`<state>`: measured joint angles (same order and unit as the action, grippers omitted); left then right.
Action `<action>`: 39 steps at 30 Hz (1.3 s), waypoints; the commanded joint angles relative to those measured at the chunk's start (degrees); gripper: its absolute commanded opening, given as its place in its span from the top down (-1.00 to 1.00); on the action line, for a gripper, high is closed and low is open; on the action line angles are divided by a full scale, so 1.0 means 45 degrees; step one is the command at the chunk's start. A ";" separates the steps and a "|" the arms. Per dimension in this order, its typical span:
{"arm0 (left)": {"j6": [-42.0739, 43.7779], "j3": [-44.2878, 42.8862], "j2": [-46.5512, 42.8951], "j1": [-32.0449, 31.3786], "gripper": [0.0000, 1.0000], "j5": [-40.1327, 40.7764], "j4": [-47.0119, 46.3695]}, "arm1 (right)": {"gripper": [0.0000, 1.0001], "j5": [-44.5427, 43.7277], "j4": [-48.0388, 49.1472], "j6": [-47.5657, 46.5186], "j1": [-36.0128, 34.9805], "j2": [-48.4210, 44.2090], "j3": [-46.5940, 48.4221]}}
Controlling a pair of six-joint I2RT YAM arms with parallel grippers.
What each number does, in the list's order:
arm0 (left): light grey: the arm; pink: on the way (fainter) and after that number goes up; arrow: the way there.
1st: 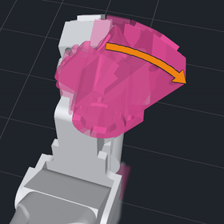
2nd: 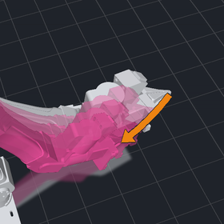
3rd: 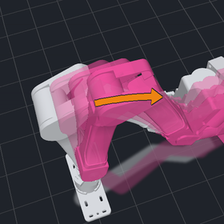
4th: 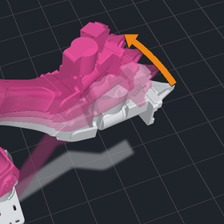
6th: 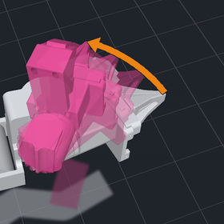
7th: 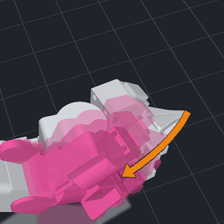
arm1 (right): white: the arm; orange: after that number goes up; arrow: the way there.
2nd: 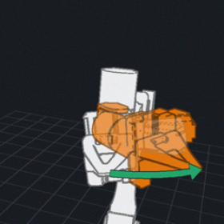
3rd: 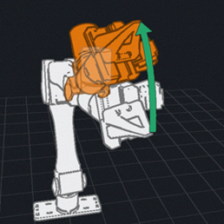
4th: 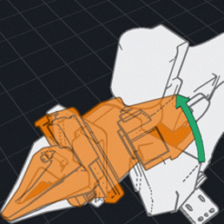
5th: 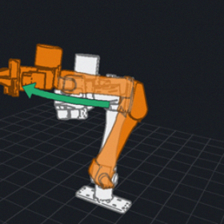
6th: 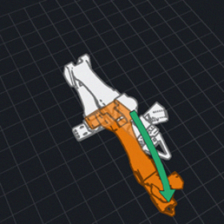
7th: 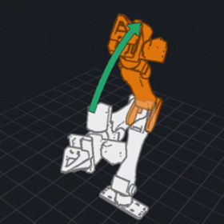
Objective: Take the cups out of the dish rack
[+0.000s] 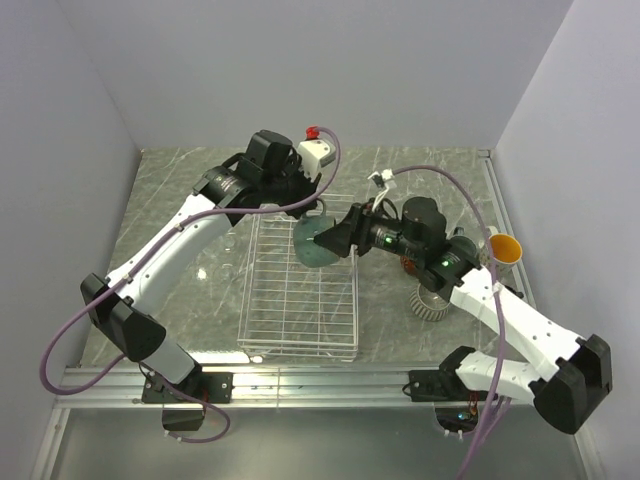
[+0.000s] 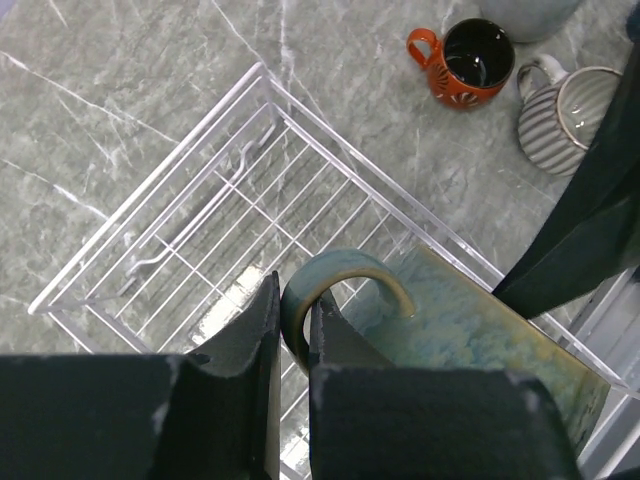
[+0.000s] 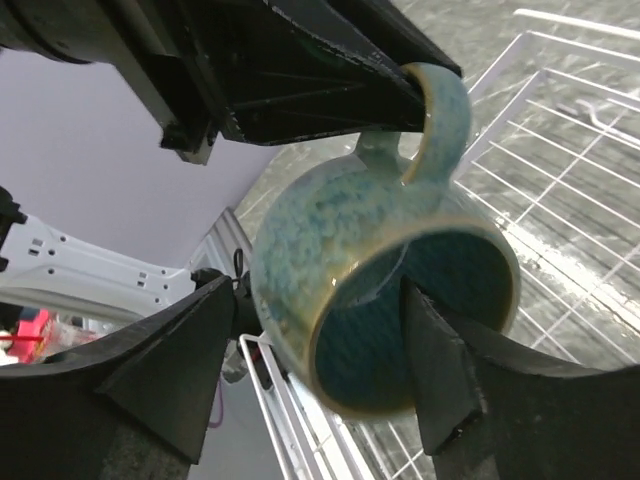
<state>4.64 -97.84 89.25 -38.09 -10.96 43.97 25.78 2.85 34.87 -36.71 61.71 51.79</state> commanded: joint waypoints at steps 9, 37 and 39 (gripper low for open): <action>-0.0797 -0.0368 -0.0752 0.0104 0.99 -0.1918 -0.1488 | 0.96 -0.0433 0.0892 -0.0074 -0.0671 0.0915 0.0952; -0.0056 0.1235 -0.0928 0.0104 -0.99 -0.1198 -0.1567 | 1.00 -0.5456 -0.7470 0.1040 -0.0573 -0.0863 -0.1098; -0.0017 0.1274 -0.0967 0.0104 -0.99 -0.1158 -0.1567 | 1.00 -0.5262 -0.7295 0.0962 -0.0554 -0.0668 -0.1352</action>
<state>3.64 -92.12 87.31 -37.54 -17.43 38.46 1.04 -35.14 39.57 -39.48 58.96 45.32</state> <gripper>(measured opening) 0.993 0.158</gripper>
